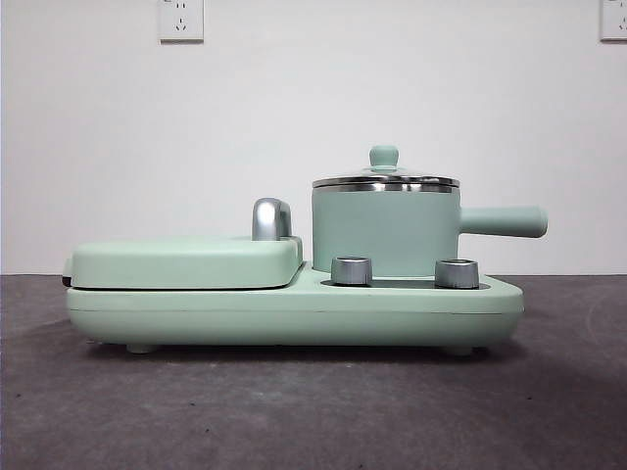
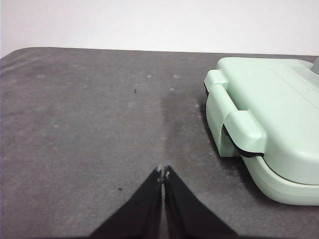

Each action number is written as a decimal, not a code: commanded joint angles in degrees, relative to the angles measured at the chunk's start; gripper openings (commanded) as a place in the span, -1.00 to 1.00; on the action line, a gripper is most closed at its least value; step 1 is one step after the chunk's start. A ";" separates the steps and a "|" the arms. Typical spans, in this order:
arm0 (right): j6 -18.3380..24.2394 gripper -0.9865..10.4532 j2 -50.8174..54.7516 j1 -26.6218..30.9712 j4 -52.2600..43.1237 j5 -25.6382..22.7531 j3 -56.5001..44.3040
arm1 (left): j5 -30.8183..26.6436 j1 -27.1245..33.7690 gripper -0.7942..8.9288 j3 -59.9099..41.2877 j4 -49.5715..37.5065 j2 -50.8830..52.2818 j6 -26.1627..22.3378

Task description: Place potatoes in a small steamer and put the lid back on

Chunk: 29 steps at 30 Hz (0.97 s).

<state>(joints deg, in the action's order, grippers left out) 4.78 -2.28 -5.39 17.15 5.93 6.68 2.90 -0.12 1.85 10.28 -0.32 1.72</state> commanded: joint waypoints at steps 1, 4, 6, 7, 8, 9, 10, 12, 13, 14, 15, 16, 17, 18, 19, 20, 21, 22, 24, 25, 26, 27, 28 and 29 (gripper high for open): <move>0.90 -0.81 2.01 1.05 -3.37 -0.02 -3.32 | 0.04 0.11 -0.82 -1.05 0.42 0.07 0.33; 0.55 -0.81 2.08 1.18 -7.34 0.02 -6.03 | 0.04 0.11 -0.82 -1.05 0.42 0.09 0.33; 0.57 -0.81 2.08 1.18 -8.83 0.02 -6.03 | 0.04 0.11 -0.82 -1.05 0.44 0.07 0.31; 0.22 -0.81 2.08 1.18 -9.27 0.07 -6.03 | 0.04 0.11 -0.82 -1.05 0.44 0.07 0.33; -0.15 -0.81 2.08 1.16 -9.60 0.11 -6.03 | 0.04 0.11 -0.82 -1.03 0.44 0.07 0.33; -0.11 -0.81 2.08 1.14 -9.88 0.04 -6.03 | 0.04 0.11 -0.82 -1.03 0.44 0.07 0.33; -0.11 -0.81 2.08 1.14 -10.25 0.07 -6.03 | 0.04 0.11 -0.82 -1.05 0.44 0.07 0.33; -0.11 -0.81 2.08 1.14 -10.91 0.00 -6.03 | 0.04 0.11 -0.82 -1.05 0.44 0.07 0.33; -0.11 -0.81 2.08 1.14 -11.32 0.00 -6.03 | 0.04 0.11 -0.82 -1.03 0.44 0.07 0.33; -0.11 -0.81 2.08 1.14 -11.58 0.02 -6.03 | 0.04 0.11 -0.82 -1.05 0.44 0.07 0.33; -0.11 -0.81 2.08 1.14 -11.58 0.02 -6.01 | 0.04 0.11 -0.82 -1.05 0.44 0.07 0.33; -0.11 -0.81 2.08 1.14 -11.58 0.02 -6.01 | 0.04 0.11 -0.82 -1.03 0.44 0.07 0.33; -0.11 -0.81 2.08 1.14 -11.56 0.00 -6.01 | 0.04 0.11 -0.82 -1.03 0.44 0.07 0.33; -0.11 -0.81 2.08 1.14 -11.56 0.00 -6.01 | 0.04 0.11 -0.82 -1.03 0.44 0.07 0.33; -0.11 -0.81 2.08 1.14 -11.56 0.02 -6.01 | 0.04 0.11 -0.82 -1.05 0.44 0.07 0.33; -0.11 -0.81 2.08 1.14 -11.56 0.00 -6.01 | 0.04 0.11 -0.82 -1.03 0.44 0.07 0.33; -0.11 -0.81 2.08 1.14 -11.56 0.02 -6.01 | 0.04 0.11 -0.82 -1.05 0.44 0.07 0.31; -0.11 -0.81 2.08 1.14 -11.56 0.02 -6.01 | 0.04 0.11 -0.82 -1.05 0.44 0.07 0.33; -0.11 -0.81 2.08 1.14 -11.56 0.02 -6.01 | 0.04 0.11 -0.82 -1.05 0.44 0.07 0.31; -0.11 -0.81 2.08 1.14 -11.56 0.00 -6.01 | 0.04 0.11 -0.82 -1.03 0.44 0.07 0.31; -0.11 -0.81 2.08 1.14 -11.56 0.00 -6.01 | 0.04 0.11 -0.82 -1.05 0.44 0.07 0.33; -0.11 -0.81 2.08 1.14 -11.56 0.00 -6.01 | 0.04 0.11 -0.82 -1.03 0.44 0.07 0.33; -0.11 -0.81 2.08 1.14 -11.56 0.00 -6.01 | 0.04 0.11 -0.82 -1.05 0.44 0.07 0.33; -0.11 -0.81 2.08 1.14 -11.56 0.00 -6.01 | 0.04 0.11 -0.82 -1.05 0.44 0.07 0.33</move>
<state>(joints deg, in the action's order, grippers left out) 5.10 -0.36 -4.12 6.20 5.98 0.93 2.92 -0.12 1.85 10.26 -0.32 1.72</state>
